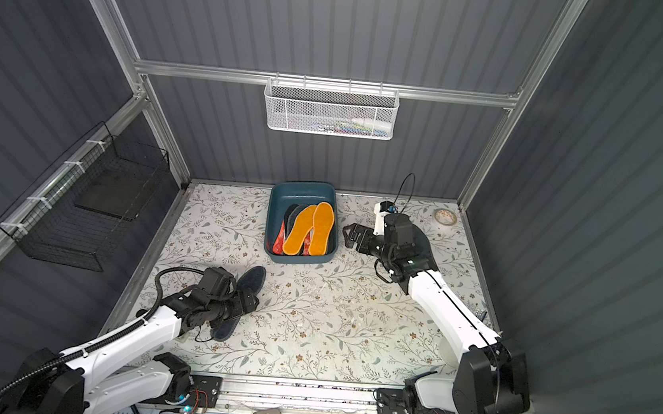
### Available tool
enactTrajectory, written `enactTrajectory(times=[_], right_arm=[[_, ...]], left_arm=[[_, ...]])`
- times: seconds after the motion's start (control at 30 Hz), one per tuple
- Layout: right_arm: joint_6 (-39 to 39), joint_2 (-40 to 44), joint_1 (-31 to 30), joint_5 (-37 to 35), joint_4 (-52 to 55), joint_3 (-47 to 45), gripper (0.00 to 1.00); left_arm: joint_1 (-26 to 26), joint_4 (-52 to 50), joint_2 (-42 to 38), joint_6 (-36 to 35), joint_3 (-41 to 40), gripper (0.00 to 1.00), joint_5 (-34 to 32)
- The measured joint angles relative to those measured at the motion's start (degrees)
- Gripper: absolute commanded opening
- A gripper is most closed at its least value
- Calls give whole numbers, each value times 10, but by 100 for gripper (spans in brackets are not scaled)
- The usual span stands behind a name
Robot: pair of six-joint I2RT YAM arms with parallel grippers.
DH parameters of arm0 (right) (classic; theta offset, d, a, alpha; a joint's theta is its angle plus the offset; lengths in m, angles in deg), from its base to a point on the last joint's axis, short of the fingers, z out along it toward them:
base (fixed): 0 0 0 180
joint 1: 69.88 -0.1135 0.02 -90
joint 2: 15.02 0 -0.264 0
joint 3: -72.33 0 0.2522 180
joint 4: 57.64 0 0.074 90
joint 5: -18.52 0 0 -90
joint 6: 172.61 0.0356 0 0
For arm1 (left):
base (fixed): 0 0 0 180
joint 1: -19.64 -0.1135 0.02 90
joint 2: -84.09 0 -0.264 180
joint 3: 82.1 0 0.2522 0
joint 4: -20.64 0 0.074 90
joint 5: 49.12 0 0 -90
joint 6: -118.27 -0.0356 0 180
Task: Put the insoles into the storage box
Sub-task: Pick up the insole from the center of the board.
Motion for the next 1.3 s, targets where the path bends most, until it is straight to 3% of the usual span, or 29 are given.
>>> enactTrajectory(times=[0.2,0.33,0.47,0.6,0.77,0.9,1.3], right_arm=[[0,0,0,0,0,0,99],[0,0,0,0,0,0,99],[0,0,0,0,1,0,99],[0,0,0,0,2,0,99],[0,4,0,0,3,0,99],[-1,10,0,0,5,0,99],[-3,40,6,-11,11,-14,99]], left_arm=[[14,83,-2,41,-27,100,38],[70,116,8,60,-28,100,44],[102,86,27,48,15,100,37],[103,17,26,18,89,94,-21],[103,-88,61,-21,173,77,-112],[103,-141,124,-48,204,76,-159],[47,-163,224,-96,217,68,-163]])
